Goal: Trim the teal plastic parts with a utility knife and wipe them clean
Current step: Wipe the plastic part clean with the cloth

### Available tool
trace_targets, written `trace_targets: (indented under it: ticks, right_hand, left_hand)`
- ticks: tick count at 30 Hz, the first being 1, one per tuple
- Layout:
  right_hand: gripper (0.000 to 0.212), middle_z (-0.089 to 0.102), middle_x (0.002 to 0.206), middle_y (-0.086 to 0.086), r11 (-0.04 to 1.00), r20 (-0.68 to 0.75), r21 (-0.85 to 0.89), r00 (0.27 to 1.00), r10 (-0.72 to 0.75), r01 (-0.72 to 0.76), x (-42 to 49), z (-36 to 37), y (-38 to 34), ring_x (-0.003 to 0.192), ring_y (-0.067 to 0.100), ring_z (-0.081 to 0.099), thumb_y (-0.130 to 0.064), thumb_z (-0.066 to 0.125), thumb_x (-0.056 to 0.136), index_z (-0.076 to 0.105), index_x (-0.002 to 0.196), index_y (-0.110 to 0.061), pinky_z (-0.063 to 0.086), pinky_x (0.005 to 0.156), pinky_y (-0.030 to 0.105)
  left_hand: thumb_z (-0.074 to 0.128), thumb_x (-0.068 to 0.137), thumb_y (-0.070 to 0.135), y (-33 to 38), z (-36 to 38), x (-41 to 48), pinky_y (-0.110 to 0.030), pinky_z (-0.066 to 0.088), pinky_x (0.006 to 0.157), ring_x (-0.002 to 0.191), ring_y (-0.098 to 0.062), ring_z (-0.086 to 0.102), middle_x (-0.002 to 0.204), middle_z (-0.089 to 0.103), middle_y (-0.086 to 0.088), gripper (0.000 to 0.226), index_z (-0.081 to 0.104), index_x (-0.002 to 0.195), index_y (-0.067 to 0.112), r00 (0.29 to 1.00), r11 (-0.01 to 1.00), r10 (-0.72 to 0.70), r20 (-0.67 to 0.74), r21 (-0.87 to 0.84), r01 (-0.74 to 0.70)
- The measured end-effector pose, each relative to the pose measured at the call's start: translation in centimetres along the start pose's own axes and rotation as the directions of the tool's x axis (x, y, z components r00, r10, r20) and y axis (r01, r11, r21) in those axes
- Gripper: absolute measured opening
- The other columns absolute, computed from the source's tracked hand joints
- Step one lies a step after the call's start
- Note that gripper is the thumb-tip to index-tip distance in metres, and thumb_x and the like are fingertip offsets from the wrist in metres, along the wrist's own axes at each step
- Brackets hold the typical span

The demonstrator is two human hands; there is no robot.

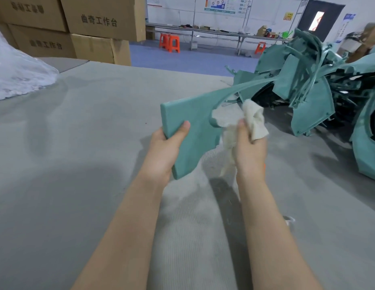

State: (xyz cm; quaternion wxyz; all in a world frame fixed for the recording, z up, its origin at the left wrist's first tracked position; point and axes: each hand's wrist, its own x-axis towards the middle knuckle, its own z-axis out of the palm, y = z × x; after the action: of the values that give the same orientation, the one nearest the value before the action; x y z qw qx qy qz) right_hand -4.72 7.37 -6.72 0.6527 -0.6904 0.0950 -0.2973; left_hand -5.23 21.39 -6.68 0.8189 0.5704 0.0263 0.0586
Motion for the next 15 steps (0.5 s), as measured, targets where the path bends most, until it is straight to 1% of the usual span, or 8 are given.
trace_targets:
  ticks: [2, 3, 5, 7, 9, 11, 13, 15]
  right_hand:
    - [0.026, 0.064, 0.101, -0.009, 0.990, -0.085, 0.125, 0.994, 0.070, -0.059, 0.4, -0.2, -0.4, 0.101, 0.011, 0.062, -0.045, 0.038, 0.103, 0.058, 0.113, -0.034, 0.049, 0.096, 0.036]
    - [0.036, 0.063, 0.099, -0.010, 0.988, -0.075, 0.140, 0.994, 0.084, -0.073, 0.4, -0.4, -0.5, 0.097, 0.007, 0.061, -0.050, 0.031, 0.103, 0.059, 0.112, -0.029, 0.047, 0.091, 0.030]
    - [0.037, 0.056, 0.094, -0.014, 0.998, -0.010, 0.065, 1.000, 0.020, -0.019, -0.1, 0.0, -0.8, 0.093, 0.003, 0.054, -0.050, 0.024, 0.103, 0.054, 0.099, -0.029, 0.039, 0.084, 0.018]
    - [0.031, 0.050, 0.101, -0.013, 0.978, 0.066, -0.028, 0.977, -0.203, 0.205, -1.5, 0.7, -1.6, 0.097, 0.002, 0.048, -0.036, 0.028, 0.101, 0.056, 0.104, -0.023, 0.038, 0.085, 0.017]
    - [0.034, 0.053, 0.115, -0.004, 0.870, 0.161, -0.053, 0.864, -0.477, 0.490, -2.6, 1.3, -2.1, 0.110, 0.011, 0.051, -0.015, 0.039, 0.098, 0.055, 0.128, -0.011, 0.039, 0.098, 0.027]
    - [0.040, 0.057, 0.129, 0.007, 0.772, 0.246, -0.052, 0.757, -0.605, 0.634, -3.3, 1.8, -2.0, 0.123, 0.019, 0.051, -0.003, 0.046, 0.095, 0.053, 0.135, -0.008, 0.037, 0.108, 0.031]
    - [0.038, 0.056, 0.137, 0.009, 0.778, 0.308, -0.105, 0.764, -0.567, 0.619, -3.4, 2.2, -2.1, 0.132, 0.017, 0.046, -0.008, 0.046, 0.096, 0.057, 0.132, -0.006, 0.027, 0.116, 0.032]
    - [0.041, 0.055, 0.140, 0.003, 0.809, 0.342, -0.239, 0.826, -0.447, 0.537, -2.8, 2.2, -2.0, 0.137, 0.015, 0.041, -0.019, 0.038, 0.096, 0.059, 0.131, -0.011, 0.015, 0.120, 0.039]
  left_hand:
    - [0.062, 0.093, 0.024, -0.1, -0.4, 0.1, -0.031, 0.058, 0.072, 0.079, -0.011, 0.072, 0.081, 0.075, 0.010, 0.008, 0.068, 0.087, 0.023, 0.997, 0.990, 0.078, -0.030, 0.120, -0.074]
    - [0.062, 0.093, 0.025, -0.1, -0.6, 0.1, -0.032, 0.058, 0.075, 0.081, -0.011, 0.072, 0.083, 0.075, 0.011, 0.009, 0.068, 0.087, 0.024, 0.994, 0.981, 0.104, -0.026, 0.168, -0.098]
    - [0.062, 0.093, 0.026, -0.2, -0.6, 0.0, -0.034, 0.056, 0.077, 0.082, -0.010, 0.071, 0.084, 0.074, 0.012, 0.010, 0.068, 0.085, 0.027, 0.990, 0.958, 0.138, 0.006, 0.255, -0.135]
    - [0.061, 0.094, 0.021, -0.1, -0.4, -0.2, -0.038, 0.054, 0.077, 0.078, -0.013, 0.067, 0.082, 0.072, 0.007, 0.012, 0.066, 0.083, 0.024, 0.982, 0.910, 0.180, 0.052, 0.371, -0.186]
    - [0.059, 0.092, 0.008, -0.1, -0.3, -0.3, -0.039, 0.053, 0.077, 0.077, -0.012, 0.062, 0.082, 0.069, 0.001, 0.011, 0.066, 0.086, 0.014, 0.966, 0.849, 0.221, 0.136, 0.461, -0.259]
    - [0.053, 0.089, -0.004, 0.2, -0.2, -0.7, -0.019, 0.053, 0.069, 0.072, 0.003, 0.062, 0.076, 0.070, 0.012, 0.026, 0.066, 0.083, 0.018, 0.954, 0.836, 0.223, 0.202, 0.464, -0.294]
    - [0.053, 0.089, -0.004, 0.8, -0.2, -1.1, -0.010, 0.048, 0.065, 0.069, 0.006, 0.060, 0.075, 0.069, 0.012, 0.029, 0.064, 0.081, 0.022, 0.945, 0.824, 0.210, 0.250, 0.475, -0.309]
    - [0.059, 0.089, 0.008, 1.0, -0.3, -1.3, -0.022, 0.047, 0.063, 0.068, -0.005, 0.055, 0.072, 0.068, -0.004, 0.012, 0.065, 0.078, 0.010, 0.925, 0.754, 0.234, 0.298, 0.545, -0.366]
